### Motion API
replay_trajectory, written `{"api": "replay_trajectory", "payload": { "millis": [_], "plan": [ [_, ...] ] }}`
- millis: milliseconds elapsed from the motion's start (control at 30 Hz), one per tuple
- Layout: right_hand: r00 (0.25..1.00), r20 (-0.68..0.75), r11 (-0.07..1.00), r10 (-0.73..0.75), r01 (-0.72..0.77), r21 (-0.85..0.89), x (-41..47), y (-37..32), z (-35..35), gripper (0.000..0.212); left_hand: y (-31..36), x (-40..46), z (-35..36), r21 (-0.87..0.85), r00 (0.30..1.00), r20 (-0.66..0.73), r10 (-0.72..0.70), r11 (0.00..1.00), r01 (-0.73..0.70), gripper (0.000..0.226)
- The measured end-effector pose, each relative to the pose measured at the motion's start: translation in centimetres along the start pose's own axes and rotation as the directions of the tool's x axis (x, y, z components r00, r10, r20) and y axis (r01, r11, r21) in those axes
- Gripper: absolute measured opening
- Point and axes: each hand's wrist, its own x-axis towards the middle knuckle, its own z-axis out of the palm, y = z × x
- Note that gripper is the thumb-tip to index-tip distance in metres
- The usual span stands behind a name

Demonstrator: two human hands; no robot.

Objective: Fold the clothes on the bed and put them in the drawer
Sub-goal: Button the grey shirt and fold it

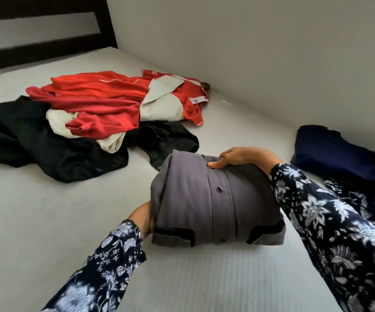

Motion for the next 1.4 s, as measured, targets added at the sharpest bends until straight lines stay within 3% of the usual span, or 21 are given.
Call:
{"api": "replay_trajectory", "payload": {
  "millis": [167,267,333,400,467,500,567,633,700,767,833,900,1000,1067,1100,1167,1233,1300,1333,1400],
  "plan": [
    [0.996,0.074,0.99,-0.053,0.062,-0.126,-0.4,-1.8,-0.3,0.052,0.5,-0.5,0.1,-0.029,0.991,0.092,-0.096,0.995,0.099,0.044],
    [0.997,0.019,0.976,-0.077,0.08,-0.204,-0.9,-2.2,-0.1,0.05,-1.3,-1.3,-0.7,-0.031,0.993,-0.026,0.119,0.992,-0.119,0.034],
    [0.989,-0.092,0.936,-0.112,0.074,-0.345,-0.8,-2.2,0.4,0.049,-2.7,-2.1,-1.8,0.008,0.951,-0.147,0.271,0.962,-0.273,0.029],
    [0.96,-0.241,0.896,-0.142,0.021,-0.444,-0.2,-2.5,1.6,0.042,-4.0,-2.7,-2.7,0.021,0.892,-0.334,0.305,0.948,-0.316,0.018],
    [0.899,-0.386,0.842,-0.206,-0.039,-0.539,-0.4,-3.5,3.5,0.035,-6.2,-4.1,-2.7,-0.024,0.868,-0.432,0.246,0.959,-0.283,0.016],
    [0.863,-0.44,0.814,-0.247,-0.062,-0.578,-0.7,-4.0,4.5,0.035,-7.3,-4.9,-2.1,-0.098,0.904,-0.392,0.172,0.969,-0.227,0.019],
    [0.812,-0.501,0.785,-0.301,-0.088,-0.613,-1.4,-4.6,5.7,0.039,-9.0,-6.7,-0.2,-0.235,0.988,-0.152,-0.017,0.972,-0.019,0.023],
    [0.796,-0.53,0.823,-0.292,-0.072,-0.563,-1.9,-4.2,6.0,0.039,-9.3,-7.2,1.5,-0.304,0.975,0.131,-0.178,0.929,0.21,0.026],
    [0.798,-0.545,0.887,-0.256,-0.03,-0.461,-2.1,-3.3,6.1,0.036,-8.8,-5.9,2.6,-0.43,0.951,0.235,-0.203,0.855,0.289,0.029],
    [0.798,-0.554,0.916,-0.237,-0.005,-0.4,-2.7,-2.2,6.6,0.034,-8.7,-5.1,3.6,-0.569,0.967,0.188,-0.169,0.784,0.248,0.031],
    [0.81,-0.554,0.962,-0.19,0.042,-0.268,-3.1,-1.1,6.4,0.034,-8.6,-5.3,4.7,-0.601,0.976,0.175,-0.131,0.771,0.212,0.033],
    [0.834,-0.535,0.991,-0.135,0.106,-0.085,-3.4,-0.1,5.6,0.034,-8.9,-5.5,5.1,-0.56,0.983,0.178,-0.049,0.816,0.142,0.035],
    [0.842,-0.537,0.966,-0.06,0.183,0.18,-5.4,1.2,4.4,0.037,-7.9,-6.7,5.7,-0.397,0.976,0.154,0.156,0.914,-0.083,0.026],
    [0.835,-0.549,0.85,0.031,0.267,0.454,-7.5,1.4,4.3,0.048,-6.2,-7.9,6.1,-0.346,0.945,0.128,0.3,0.907,-0.241,0.021],
    [0.853,-0.516,0.722,0.079,0.308,0.619,-8.7,1.3,4.5,0.054,-5.2,-8.4,6.2,-0.344,0.913,0.116,0.39,0.878,-0.332,0.019],
    [0.912,-0.405,0.34,0.063,0.362,0.868,-10.9,0.9,5.0,0.066,-2.9,-9.0,6.1,-0.334,0.804,0.083,0.588,0.777,-0.534,0.022],
    [0.915,-0.399,-0.022,-0.062,0.399,0.917,-12.3,0.4,5.6,0.068,0.0,-9.3,5.5,-0.254,0.642,0.053,0.765,0.632,-0.732,0.028],
    [0.89,-0.443,-0.311,-0.106,0.394,0.865,-13.1,0.1,6.2,0.062,3.3,-9.7,4.6,-0.047,0.512,0.119,0.851,0.519,-0.853,0.028],
    [0.894,-0.436,-0.39,-0.099,0.369,0.844,-12.9,0.4,6.8,0.056,4.7,-10.0,4.3,0.074,0.476,0.173,0.862,0.471,-0.879,0.027],
    [0.937,-0.338,-0.397,-0.087,0.278,0.875,-12.9,1.6,8.9,0.047,6.1,-9.9,4.1,0.302,0.41,0.267,0.872,0.328,-0.895,0.025]
  ]
}}
